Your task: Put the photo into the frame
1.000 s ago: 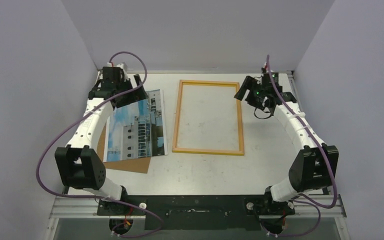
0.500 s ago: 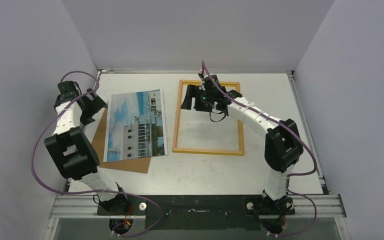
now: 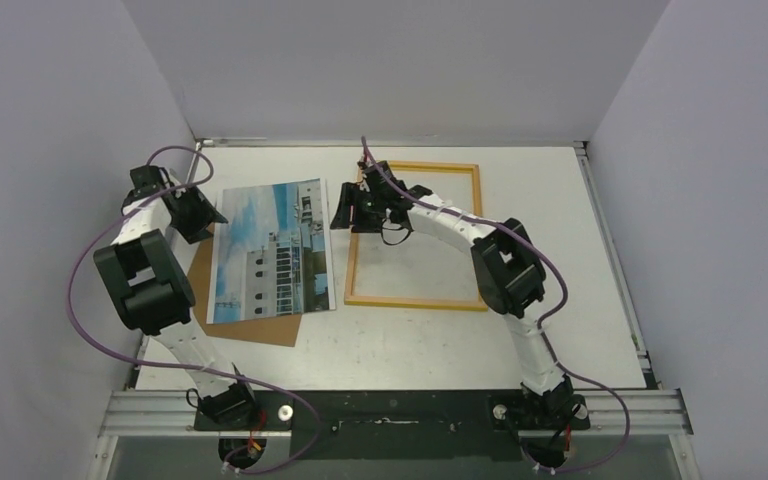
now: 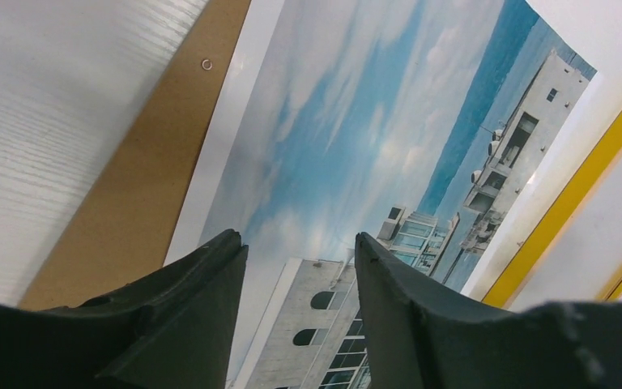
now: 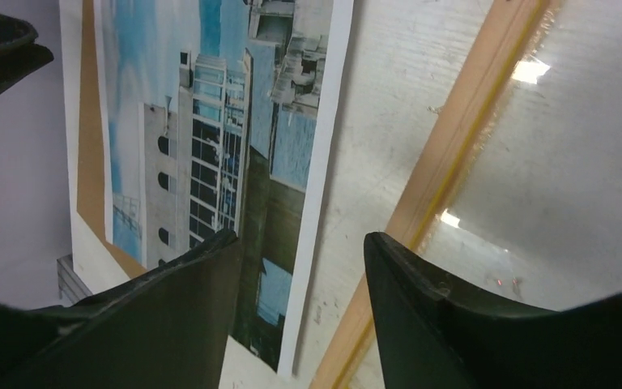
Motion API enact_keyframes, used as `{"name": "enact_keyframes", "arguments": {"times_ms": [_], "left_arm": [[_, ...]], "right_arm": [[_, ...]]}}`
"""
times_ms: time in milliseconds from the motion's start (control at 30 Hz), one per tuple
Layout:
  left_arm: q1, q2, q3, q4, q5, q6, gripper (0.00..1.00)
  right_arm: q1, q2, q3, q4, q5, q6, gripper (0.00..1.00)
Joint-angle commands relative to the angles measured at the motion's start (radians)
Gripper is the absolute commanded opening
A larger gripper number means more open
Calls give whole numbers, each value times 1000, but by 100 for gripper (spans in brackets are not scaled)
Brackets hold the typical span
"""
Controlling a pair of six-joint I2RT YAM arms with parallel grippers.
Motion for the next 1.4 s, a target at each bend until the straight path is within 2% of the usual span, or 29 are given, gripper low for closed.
{"name": "enact_keyframes", "arguments": {"times_ms": [0, 100, 400, 600, 900, 1100, 1200, 1367], "left_arm": [[-8, -38, -10, 30, -19, -52, 48], [-8, -21, -2, -1, -44, -67, 42], [-11, 51, -32, 23, 48, -108, 31], [-12, 95, -27, -14, 2, -105, 28], [-17, 151, -7, -69, -43, -80, 25], [-20, 168, -9, -78, -63, -80, 25], [-20, 171, -8, -88, -82, -79, 25], [-19, 177, -13, -95, -94, -77, 24]], "right_arm": [[27, 81, 129, 27, 4, 14, 55], [28, 131, 172, 45, 4, 38, 52], [44, 234, 270, -24, 47, 36, 49], [46, 284, 322, -94, 89, 34, 52], [36, 346, 387, -139, 19, 82, 52], [34, 376, 398, -141, -69, 174, 52], [17, 356, 343, -30, -146, 302, 53], [2, 342, 329, 94, -230, 411, 54]]}}
